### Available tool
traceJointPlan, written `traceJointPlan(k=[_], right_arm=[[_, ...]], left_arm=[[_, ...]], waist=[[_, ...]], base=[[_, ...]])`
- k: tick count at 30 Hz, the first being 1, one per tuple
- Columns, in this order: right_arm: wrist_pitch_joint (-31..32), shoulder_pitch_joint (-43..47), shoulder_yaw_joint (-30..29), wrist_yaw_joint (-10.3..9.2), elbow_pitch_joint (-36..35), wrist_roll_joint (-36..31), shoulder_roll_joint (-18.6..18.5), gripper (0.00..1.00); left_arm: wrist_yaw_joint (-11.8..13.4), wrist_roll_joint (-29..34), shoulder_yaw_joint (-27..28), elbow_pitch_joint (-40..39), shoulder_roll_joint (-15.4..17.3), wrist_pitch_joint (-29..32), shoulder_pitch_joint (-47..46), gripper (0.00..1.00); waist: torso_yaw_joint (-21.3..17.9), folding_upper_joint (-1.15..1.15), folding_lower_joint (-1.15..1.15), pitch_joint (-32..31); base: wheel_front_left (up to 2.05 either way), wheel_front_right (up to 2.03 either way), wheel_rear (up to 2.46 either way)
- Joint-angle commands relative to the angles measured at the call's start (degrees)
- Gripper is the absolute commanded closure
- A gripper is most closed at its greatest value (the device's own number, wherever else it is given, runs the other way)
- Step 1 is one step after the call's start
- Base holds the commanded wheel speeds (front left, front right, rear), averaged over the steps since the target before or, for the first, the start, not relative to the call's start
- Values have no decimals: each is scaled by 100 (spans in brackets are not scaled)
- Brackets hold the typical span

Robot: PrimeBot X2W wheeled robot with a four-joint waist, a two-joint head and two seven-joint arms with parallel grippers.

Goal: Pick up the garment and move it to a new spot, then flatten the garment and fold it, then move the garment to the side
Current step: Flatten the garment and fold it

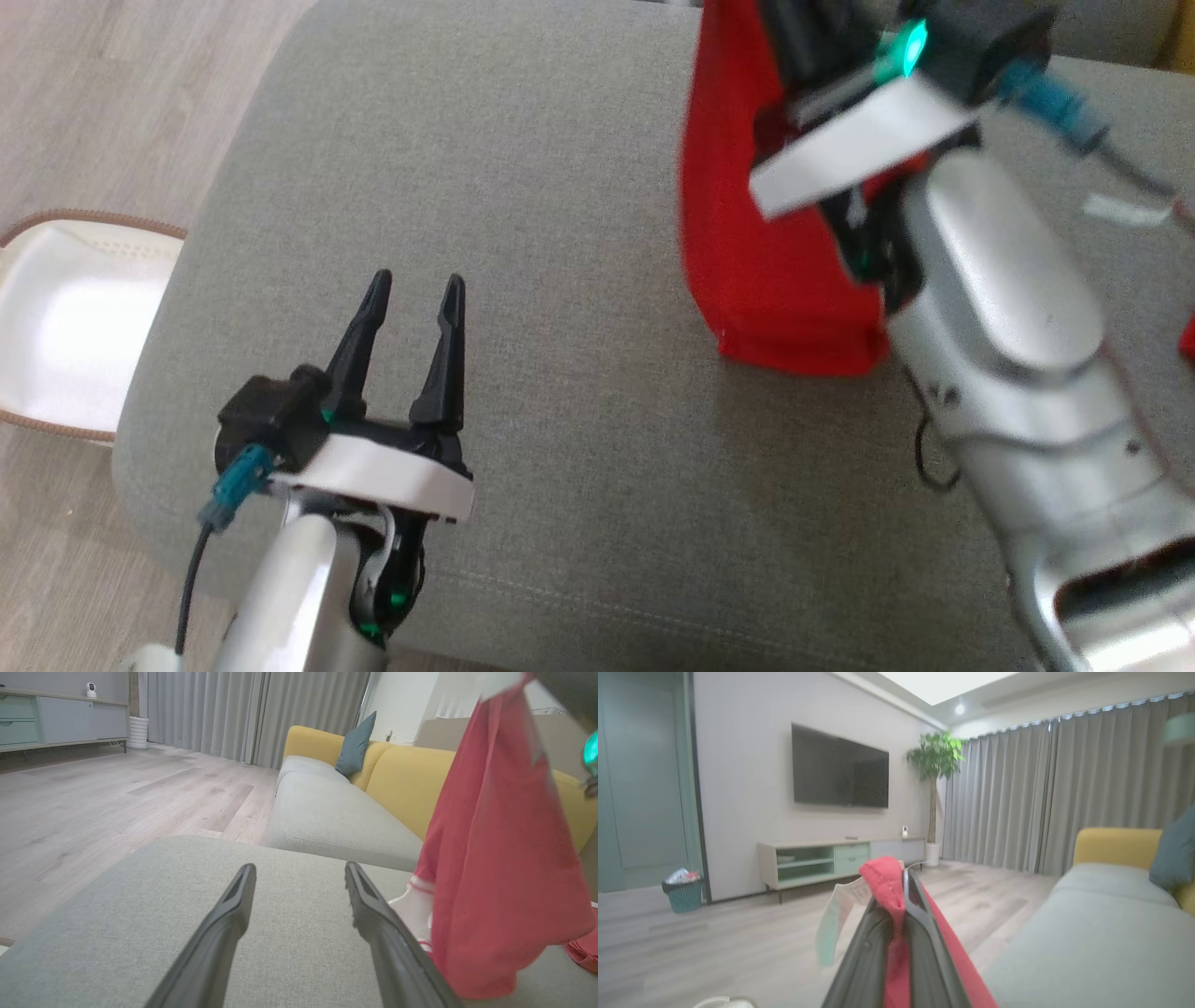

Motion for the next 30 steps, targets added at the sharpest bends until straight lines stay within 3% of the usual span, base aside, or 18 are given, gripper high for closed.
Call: traceJointPlan(k=[1, 6, 11, 21, 24, 25, 26, 30], right_arm=[[-105, -309, 52, 37, -200, 135, 109, 100], [-397, -819, -384, 37, -52, 536, 109, 100], [-393, -689, -1040, 37, 3, 262, 109, 100], [275, 1275, -3392, 37, -792, -688, -596, 100], [511, 1800, -4040, 37, -829, -888, -637, 100], [560, 1925, -4248, 37, -797, -998, -643, 57], [609, 2027, -4433, 37, -741, -1142, -646, 0], [618, 2163, -4722, 37, -691, -1393, -387, 0]], left_arm=[[28, -20, 222, -203, 39, -45, -33, 0], [52, 18, 349, -238, 39, -45, 65, 0], [60, 42, 429, -294, 39, -45, 108, 0], [-12, 125, 407, -290, 39, -45, 32, 0], [-48, 177, 430, -272, 39, -45, -5, 0], [-65, 203, 438, -255, 39, -45, -7, 0], [-83, 228, 445, -235, 39, -45, -10, 0], [-132, 303, 487, -186, 39, -45, -25, 0]], waist=[[2, 0, 0, -33], [-88, 0, 0, -88], [-249, 0, 0, -47], [-670, 0, 0, 83], [-783, 0, 0, 130], [-824, 0, 0, 139], [-861, 0, 0, 147], [-995, 0, 0, 141]], base=[[0, 0, 0], [0, 0, 0], [0, 0, 0], [0, 0, 0], [0, 0, 0], [0, 0, 0], [0, 0, 0], [0, 0, 0]])
